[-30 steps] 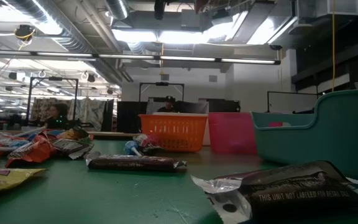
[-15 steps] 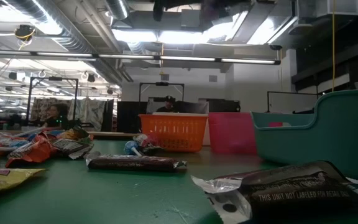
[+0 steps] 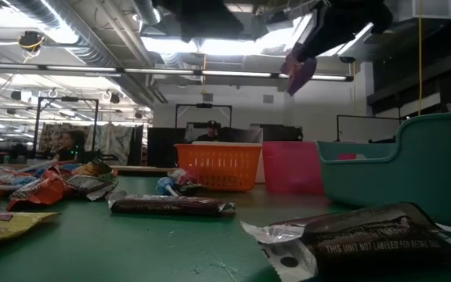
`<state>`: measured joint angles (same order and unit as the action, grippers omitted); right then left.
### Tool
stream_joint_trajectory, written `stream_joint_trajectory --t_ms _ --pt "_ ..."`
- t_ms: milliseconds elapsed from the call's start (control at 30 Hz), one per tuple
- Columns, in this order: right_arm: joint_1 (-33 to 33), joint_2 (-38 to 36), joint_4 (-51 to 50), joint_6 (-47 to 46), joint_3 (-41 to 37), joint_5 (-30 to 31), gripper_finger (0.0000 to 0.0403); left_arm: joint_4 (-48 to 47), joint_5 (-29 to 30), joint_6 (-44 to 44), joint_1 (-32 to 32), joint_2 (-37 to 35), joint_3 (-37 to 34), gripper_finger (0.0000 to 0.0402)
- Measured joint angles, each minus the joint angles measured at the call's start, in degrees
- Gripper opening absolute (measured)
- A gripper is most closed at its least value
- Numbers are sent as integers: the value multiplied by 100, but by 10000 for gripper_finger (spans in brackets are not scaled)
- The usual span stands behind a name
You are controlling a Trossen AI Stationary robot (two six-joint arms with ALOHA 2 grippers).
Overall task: Sort candy
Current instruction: Put the purple bag of candy into the red bin, then put the blue bag of candy into the red bin
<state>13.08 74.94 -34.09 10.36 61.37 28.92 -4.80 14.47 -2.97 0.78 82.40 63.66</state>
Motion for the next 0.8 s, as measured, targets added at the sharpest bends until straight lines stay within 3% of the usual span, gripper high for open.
stream_joint_trajectory --t_ms 300,600,800 --pt "0 0 4 52 2 -6 33 -1322 1 -873 48 -69 0 106" --pt "0 -2 9 47 3 -6 135 -3232 -110 -1694 63 -69 0 109" --pt "0 -2 9 44 4 -6 176 -4413 -103 -2158 187 -69 0 145"
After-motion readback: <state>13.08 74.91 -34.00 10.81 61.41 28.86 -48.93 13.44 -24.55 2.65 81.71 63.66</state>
